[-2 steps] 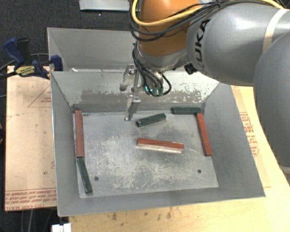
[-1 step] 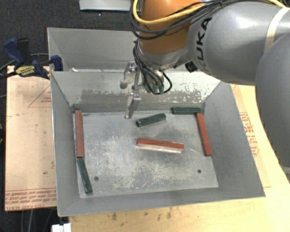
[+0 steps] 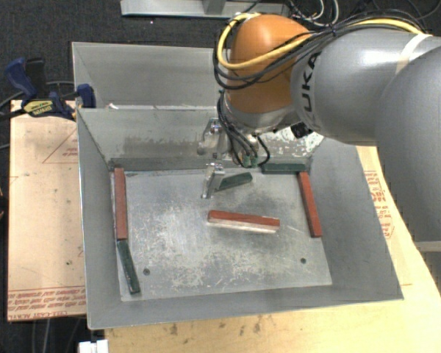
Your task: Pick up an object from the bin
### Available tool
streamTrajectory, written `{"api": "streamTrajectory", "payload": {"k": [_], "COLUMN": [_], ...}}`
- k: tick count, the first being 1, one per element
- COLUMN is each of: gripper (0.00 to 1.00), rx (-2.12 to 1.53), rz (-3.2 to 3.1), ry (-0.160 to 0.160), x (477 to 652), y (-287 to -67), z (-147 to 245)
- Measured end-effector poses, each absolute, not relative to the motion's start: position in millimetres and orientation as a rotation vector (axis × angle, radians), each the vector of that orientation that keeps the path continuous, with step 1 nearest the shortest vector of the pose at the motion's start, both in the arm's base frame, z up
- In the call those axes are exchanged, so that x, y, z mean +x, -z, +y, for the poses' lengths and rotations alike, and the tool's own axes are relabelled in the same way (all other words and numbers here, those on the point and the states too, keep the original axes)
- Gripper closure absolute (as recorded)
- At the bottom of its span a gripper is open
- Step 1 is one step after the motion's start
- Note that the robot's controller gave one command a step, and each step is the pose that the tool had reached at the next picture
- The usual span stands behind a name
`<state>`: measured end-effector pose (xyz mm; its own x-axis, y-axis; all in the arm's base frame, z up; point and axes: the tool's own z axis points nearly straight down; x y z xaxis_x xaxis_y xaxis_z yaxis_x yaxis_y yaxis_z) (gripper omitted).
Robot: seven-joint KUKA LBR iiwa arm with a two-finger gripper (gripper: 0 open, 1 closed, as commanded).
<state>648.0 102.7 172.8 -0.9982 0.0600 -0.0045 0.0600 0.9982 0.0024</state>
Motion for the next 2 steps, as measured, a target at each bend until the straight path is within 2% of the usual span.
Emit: {"api": "streamTrajectory", "payload": {"k": [1,2], "gripper": [0.0,0.0], "rx": [0.051,0.161], "rz": [3.151,3.136], "ry": [-0.002,0.0], "x": [637.6,607.3], "y": [-133.8,-136.5], "z": [35.6,19.8]}}
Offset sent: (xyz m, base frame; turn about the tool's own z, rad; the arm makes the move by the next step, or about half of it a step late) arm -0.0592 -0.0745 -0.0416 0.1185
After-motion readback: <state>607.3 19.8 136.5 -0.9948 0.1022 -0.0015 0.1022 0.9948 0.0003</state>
